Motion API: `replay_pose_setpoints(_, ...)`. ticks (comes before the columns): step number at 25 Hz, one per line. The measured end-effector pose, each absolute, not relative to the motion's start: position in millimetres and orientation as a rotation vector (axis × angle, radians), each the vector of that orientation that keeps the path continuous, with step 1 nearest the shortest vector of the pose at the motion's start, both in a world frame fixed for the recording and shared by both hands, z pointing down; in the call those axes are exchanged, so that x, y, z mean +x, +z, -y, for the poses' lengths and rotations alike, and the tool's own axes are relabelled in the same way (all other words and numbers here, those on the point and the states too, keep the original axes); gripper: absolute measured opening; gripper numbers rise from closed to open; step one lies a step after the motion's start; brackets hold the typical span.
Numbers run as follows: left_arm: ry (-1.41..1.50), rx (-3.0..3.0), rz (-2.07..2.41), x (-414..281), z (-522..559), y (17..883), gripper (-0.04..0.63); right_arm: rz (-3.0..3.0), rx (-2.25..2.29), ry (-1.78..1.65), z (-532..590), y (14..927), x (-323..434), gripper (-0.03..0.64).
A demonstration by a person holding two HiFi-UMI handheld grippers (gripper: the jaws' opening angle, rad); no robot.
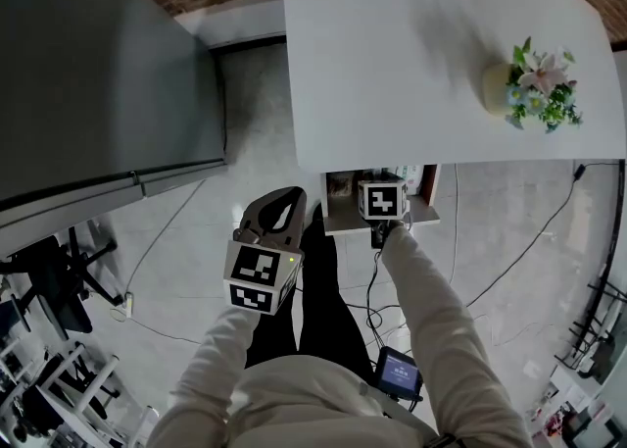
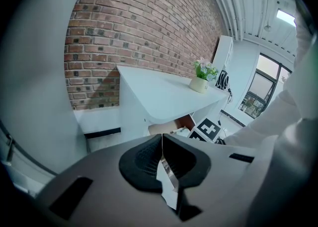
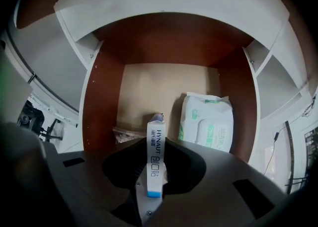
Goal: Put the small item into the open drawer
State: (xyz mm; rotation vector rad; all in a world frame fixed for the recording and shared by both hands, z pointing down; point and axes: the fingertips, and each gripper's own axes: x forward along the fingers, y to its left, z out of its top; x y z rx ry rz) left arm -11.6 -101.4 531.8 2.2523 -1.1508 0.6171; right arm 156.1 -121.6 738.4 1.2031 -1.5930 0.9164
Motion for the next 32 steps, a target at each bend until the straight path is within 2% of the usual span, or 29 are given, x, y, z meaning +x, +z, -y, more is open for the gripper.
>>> replay_pose_setpoints(22,0.604,2.226,1.150,-18.0,100.5,537.3,0.020,1.578,1.210,0.889,128.4,742.9,155.0,0.110)
replay_pose_setpoints(32,0.599,2.229,1.142,-18.5,99.7,535.5,0.020,1.575,1.218,0.907,120.2,743.0,158.6,0.167)
